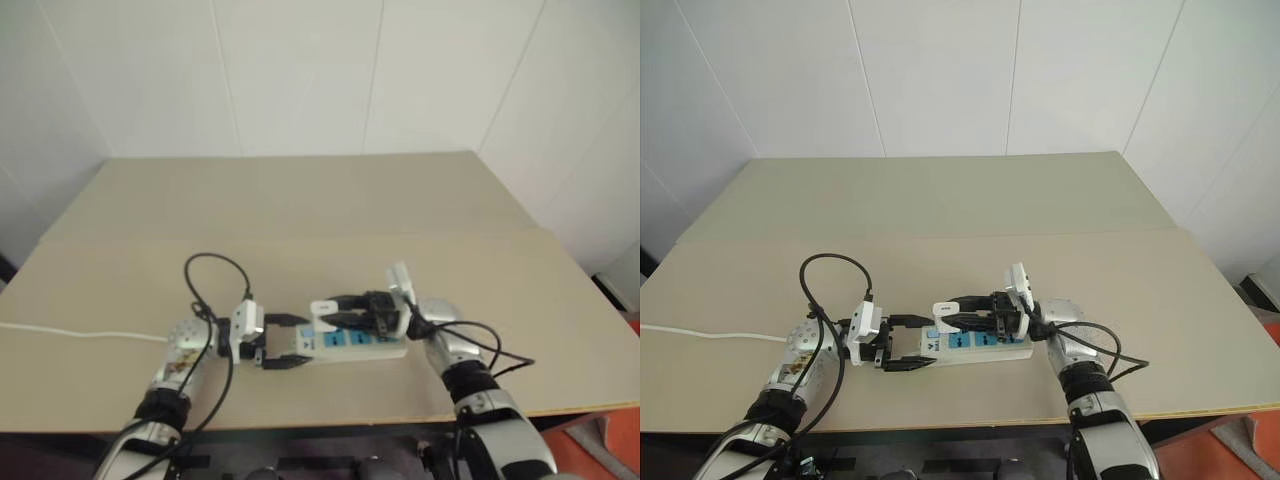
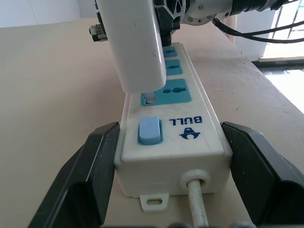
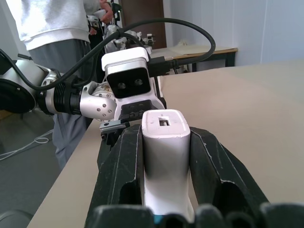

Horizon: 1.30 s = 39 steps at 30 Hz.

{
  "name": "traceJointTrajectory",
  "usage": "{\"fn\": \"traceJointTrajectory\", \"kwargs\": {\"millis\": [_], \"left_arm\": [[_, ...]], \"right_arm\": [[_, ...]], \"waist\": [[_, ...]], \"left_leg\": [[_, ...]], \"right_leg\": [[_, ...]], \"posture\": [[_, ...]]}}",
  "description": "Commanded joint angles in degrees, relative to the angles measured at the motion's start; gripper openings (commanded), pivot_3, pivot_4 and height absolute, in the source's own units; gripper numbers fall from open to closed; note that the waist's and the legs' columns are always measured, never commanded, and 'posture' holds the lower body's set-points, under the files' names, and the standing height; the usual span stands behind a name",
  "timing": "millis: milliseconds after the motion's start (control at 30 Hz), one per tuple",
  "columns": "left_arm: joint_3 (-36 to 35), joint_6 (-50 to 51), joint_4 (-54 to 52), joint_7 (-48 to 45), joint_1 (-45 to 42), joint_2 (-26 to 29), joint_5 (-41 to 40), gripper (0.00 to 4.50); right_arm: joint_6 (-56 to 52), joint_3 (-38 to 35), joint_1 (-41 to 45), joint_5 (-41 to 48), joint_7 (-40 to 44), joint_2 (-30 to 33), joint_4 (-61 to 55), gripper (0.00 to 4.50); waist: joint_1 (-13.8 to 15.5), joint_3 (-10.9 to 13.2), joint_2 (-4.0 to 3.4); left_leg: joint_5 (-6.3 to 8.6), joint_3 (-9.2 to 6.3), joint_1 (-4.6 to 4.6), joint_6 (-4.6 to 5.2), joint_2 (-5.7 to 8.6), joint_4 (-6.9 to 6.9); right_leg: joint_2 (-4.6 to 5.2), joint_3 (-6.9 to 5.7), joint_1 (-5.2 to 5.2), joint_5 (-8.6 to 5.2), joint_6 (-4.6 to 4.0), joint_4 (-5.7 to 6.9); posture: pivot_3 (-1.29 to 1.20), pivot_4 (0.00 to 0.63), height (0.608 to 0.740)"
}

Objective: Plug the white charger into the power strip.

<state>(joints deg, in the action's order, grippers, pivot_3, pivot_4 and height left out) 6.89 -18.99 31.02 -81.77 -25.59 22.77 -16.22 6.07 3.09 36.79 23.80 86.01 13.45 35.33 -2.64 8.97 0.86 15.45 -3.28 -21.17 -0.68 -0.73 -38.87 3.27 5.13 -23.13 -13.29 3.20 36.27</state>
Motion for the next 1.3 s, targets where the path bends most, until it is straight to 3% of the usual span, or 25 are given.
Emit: {"fn": "traceJointTrajectory", "kwargs": {"millis": [33,1300], "left_arm": [[1.7,0.0,1.4,-1.4,0.8,0.6,1.8,3.19],[1.8,-0.1,2.2,-1.0,-0.3,-0.1,1.6,3.19]], "right_arm": [[-0.1,-1.3,0.9,1.2,1.2,0.5,-1.2,1.12],[4.3,-1.1,-2.1,-2.1,0.3,2.1,3.4,1.12]], "waist": [[0.0,0.0,0.0],[0.1,0.0,0.0]], "left_leg": [[0.0,0.0,0.0,0.0,0.0,0.0],[0.0,0.01,0.07,0.0,0.0,-0.01]], "right_leg": [[0.0,0.0,0.0,0.0,0.0,0.0],[0.01,0.02,0.09,0.0,0.0,-0.01]], "posture": [[0.0,0.15,0.74],[0.0,0.15,0.74]]}}
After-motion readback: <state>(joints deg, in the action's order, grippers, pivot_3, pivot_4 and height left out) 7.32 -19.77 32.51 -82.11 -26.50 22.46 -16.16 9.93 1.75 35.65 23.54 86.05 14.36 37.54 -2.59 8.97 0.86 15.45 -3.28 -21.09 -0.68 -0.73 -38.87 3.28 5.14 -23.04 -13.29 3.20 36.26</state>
